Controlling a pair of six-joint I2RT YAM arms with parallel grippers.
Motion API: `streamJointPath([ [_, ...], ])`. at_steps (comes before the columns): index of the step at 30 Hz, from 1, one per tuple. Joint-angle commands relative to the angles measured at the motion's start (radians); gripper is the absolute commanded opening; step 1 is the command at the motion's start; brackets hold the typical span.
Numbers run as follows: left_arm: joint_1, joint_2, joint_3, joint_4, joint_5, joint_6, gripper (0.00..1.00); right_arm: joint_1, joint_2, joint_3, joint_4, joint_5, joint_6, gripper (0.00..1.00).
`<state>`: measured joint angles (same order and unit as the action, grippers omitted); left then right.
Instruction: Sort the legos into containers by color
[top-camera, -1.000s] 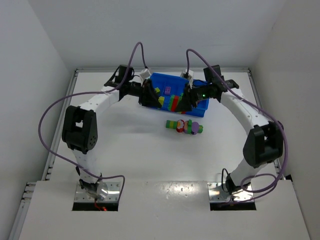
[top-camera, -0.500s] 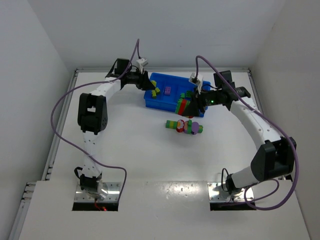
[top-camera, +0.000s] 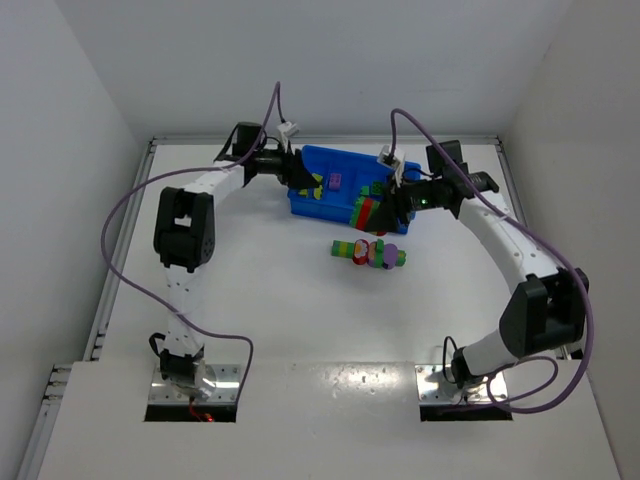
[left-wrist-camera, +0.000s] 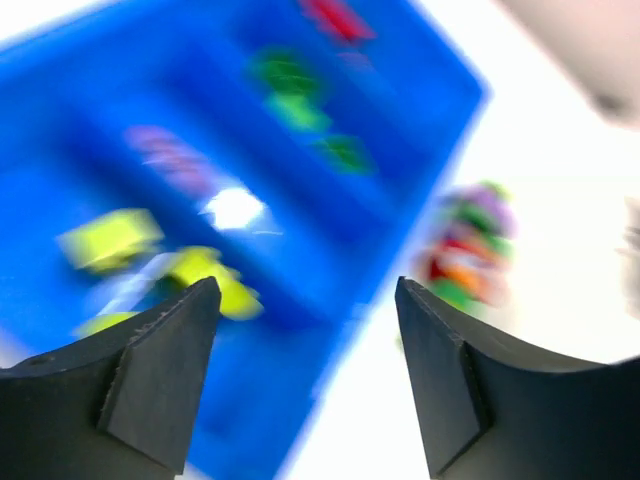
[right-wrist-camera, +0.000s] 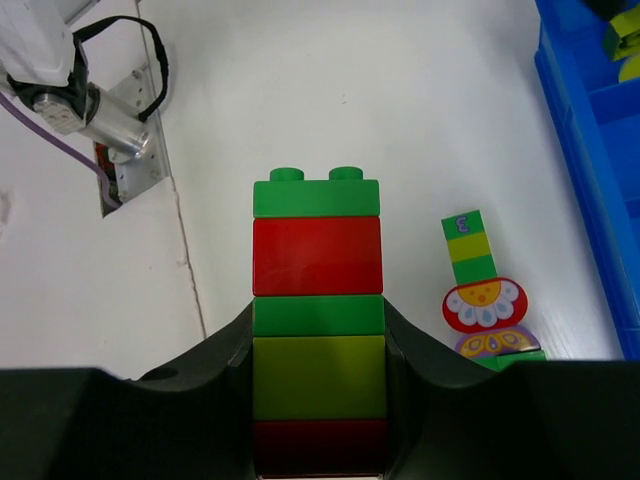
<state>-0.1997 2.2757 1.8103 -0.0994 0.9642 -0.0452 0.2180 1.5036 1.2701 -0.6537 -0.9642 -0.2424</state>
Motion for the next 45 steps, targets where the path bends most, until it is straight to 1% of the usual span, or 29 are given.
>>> streamJointPath([
  [1, 0.005, -0.163, -0.043, 0.119, 0.358, -0.064, 0.76, -0.003, 0.024, 0.058, 0.049, -0.076, -0.006, 0.0],
  [2, -0.016, -0.176, -0.043, 0.1, 0.463, -0.064, 0.74, -0.003, 0.033, 0.058, 0.049, -0.086, -0.006, 0.0],
  [3, -0.027, -0.189, -0.043, 0.039, 0.508, -0.05, 0.74, 0.006, 0.033, 0.069, 0.049, -0.087, -0.006, 0.0],
  [4, -0.036, -0.203, -0.043, -0.008, 0.545, 0.009, 0.74, 0.006, 0.044, 0.069, 0.049, -0.096, -0.006, 0.0],
  [5, -0.055, -0.232, -0.07, -0.041, 0.615, 0.024, 0.74, 0.017, 0.044, 0.078, 0.049, -0.096, -0.006, 0.0],
  [7, -0.07, -0.271, -0.104, -0.051, 0.657, 0.01, 0.74, 0.017, 0.053, 0.087, 0.058, -0.114, 0.009, 0.0],
  [12, -0.113, -0.344, -0.169, -0.051, 0.631, 0.022, 0.74, 0.026, 0.075, 0.11, 0.072, -0.133, 0.02, 0.0],
  [19, -0.155, -0.377, -0.169, -0.06, 0.59, 0.022, 0.74, 0.055, 0.093, 0.143, 0.092, -0.142, 0.051, 0.0],
  [29, -0.173, -0.386, -0.151, -0.06, 0.613, 0.013, 0.66, 0.064, 0.102, 0.152, 0.101, -0.123, 0.051, 0.0],
  [40, -0.182, -0.386, -0.161, -0.06, 0.653, 0.004, 0.66, 0.064, 0.132, 0.17, 0.111, -0.113, 0.051, 0.0],
  [45, -0.182, -0.395, -0.17, -0.06, 0.653, 0.013, 0.73, 0.054, 0.132, 0.17, 0.092, -0.104, 0.04, 0.0],
])
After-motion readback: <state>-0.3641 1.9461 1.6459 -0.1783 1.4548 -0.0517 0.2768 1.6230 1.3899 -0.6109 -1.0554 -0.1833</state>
